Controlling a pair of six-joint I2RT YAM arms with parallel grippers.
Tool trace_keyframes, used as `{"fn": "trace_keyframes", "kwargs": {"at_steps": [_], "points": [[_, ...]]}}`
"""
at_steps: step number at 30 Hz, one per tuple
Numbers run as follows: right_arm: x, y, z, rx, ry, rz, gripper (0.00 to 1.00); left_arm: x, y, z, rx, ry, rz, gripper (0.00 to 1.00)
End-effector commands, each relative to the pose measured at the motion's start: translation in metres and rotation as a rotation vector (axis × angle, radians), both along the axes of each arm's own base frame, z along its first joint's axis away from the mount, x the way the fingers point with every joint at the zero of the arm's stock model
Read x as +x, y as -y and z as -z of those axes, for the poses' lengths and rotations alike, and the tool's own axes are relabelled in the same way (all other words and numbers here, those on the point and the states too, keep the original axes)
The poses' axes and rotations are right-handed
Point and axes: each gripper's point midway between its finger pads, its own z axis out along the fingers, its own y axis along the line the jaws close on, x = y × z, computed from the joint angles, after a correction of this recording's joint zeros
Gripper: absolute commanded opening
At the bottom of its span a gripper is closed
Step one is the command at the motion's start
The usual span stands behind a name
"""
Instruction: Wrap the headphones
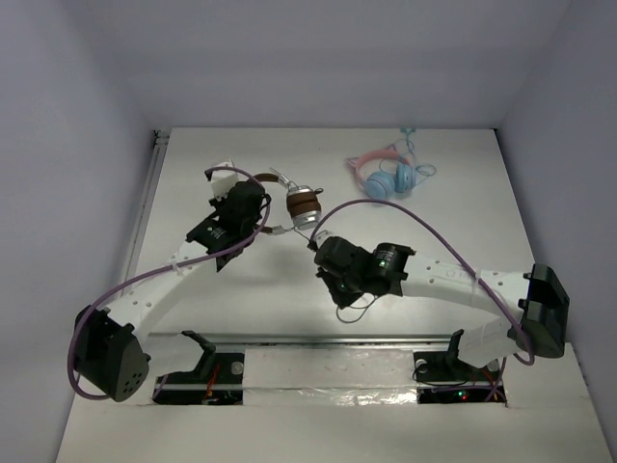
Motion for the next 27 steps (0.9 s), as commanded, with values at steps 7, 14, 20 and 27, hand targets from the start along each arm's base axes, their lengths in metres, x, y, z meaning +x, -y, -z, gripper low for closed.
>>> {"fn": "trace_keyframes", "kwargs": {"at_steps": [7,14,20,27], "points": [[0.018,0.024,-0.009,-0.123,0.106,0.121,0.0,0.016,-0.018,-0.027,-0.023,0.122,-0.129,0.0],[0.012,0.023,0.009,-0.174,0.054,0.081,0.0,0.014,-0.035,-0.084,-0.108,0.294,-0.222,0.0],[0.022,0.022,0.027,-0.254,0.068,0.123,0.0,0.001,-0.07,-0.163,-0.155,0.455,-0.293,0.0],[0.038,0.011,0.039,-0.273,0.115,0.2,0.0,-0.02,-0.091,-0.218,-0.125,0.55,-0.321,0.0]]}}
